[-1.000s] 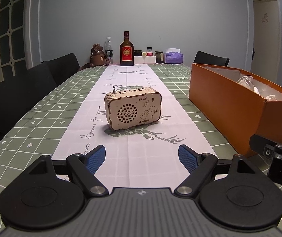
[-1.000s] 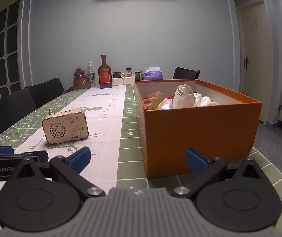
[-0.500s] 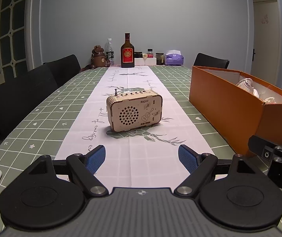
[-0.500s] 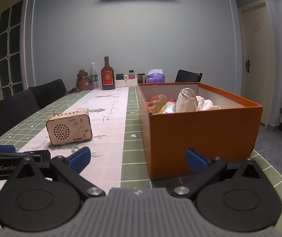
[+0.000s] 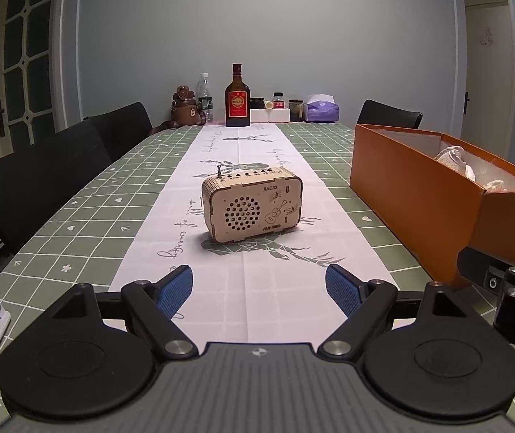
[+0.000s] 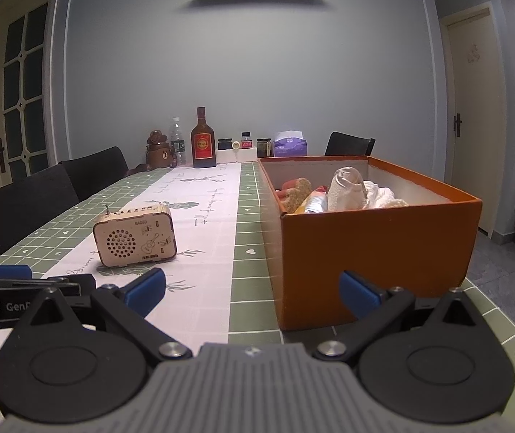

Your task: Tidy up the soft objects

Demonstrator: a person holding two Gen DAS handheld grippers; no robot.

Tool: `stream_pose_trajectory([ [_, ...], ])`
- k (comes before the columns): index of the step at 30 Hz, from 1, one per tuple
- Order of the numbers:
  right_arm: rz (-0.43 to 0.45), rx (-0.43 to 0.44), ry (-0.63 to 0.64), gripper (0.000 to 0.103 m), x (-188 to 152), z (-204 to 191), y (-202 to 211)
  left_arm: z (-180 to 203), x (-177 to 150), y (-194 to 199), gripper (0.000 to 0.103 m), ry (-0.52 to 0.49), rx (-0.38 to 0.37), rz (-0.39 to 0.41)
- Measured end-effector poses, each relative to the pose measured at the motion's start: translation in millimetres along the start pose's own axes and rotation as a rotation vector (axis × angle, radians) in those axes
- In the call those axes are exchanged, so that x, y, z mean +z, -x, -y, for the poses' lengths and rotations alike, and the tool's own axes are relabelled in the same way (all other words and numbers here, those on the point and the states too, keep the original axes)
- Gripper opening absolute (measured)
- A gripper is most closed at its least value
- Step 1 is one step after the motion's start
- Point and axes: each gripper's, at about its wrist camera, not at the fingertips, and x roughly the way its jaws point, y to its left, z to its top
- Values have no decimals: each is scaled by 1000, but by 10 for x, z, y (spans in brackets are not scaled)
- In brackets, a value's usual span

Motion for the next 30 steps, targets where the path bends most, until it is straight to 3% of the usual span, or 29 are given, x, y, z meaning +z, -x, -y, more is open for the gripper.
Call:
stream_pose_trajectory([
  [30, -16, 37, 7, 100, 38, -36, -27, -49, 19, 2, 98, 7, 11, -1],
])
